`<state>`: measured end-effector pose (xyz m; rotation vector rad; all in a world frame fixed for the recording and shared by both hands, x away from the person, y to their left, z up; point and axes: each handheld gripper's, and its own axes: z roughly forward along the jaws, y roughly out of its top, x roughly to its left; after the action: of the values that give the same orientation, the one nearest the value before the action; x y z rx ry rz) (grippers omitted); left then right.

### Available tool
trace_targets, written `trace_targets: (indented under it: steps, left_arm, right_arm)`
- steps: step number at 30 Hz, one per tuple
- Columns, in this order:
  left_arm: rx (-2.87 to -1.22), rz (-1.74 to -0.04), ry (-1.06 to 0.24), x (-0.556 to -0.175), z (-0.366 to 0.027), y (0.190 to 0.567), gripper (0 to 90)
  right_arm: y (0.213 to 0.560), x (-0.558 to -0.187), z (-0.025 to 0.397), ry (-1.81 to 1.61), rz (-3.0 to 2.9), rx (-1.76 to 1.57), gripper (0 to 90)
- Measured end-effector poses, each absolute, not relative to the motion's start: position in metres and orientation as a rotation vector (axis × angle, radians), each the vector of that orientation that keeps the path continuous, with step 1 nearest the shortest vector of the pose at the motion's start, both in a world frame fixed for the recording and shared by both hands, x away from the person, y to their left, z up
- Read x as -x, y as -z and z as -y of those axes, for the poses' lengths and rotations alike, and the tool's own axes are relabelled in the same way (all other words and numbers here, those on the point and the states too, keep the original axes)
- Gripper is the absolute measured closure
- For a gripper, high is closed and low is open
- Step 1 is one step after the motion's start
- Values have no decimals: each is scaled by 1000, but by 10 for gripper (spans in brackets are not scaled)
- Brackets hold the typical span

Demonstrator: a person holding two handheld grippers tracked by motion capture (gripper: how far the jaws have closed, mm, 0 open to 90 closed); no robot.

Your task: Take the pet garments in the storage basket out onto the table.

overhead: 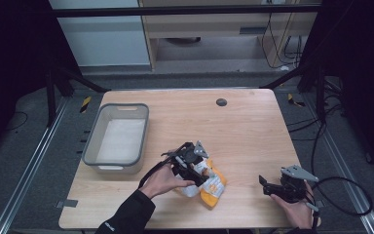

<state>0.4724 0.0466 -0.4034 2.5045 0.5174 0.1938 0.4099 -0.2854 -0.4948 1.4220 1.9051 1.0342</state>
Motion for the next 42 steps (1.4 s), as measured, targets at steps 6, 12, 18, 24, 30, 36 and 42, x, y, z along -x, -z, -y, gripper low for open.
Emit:
trace_targets:
  steps: [6, 12, 18, 24, 30, 36, 42]
  left_arm:
    - [-2457, -542, -214, -467, -59, 397, 255]
    - [-2394, -593, -249, -462, -78, 392, 255]
    - [-2282, -660, -291, -456, -101, 393, 262]
    - [-2196, -719, -355, -446, -123, 399, 277]
    - [-2116, -767, -393, -439, -144, 406, 299]
    - [-2085, -805, -431, -432, -161, 417, 316]
    - [-2054, -861, -459, -426, -174, 429, 330]
  right_arm:
    - [495, -410, 286, -1031, -1904, -1414, 95]
    - [495, -410, 287, -1029, -1899, -1417, 95]
    - [495, -410, 287, -1028, -1902, -1416, 95]
    - [495, -409, 287, -1029, -1900, -1424, 95]
    - [495, -409, 286, -1027, -1900, -1423, 95]
    - [496, -409, 287, -1027, -1900, -1425, 95]
    - [496, -409, 287, -1021, -1903, -1416, 94]
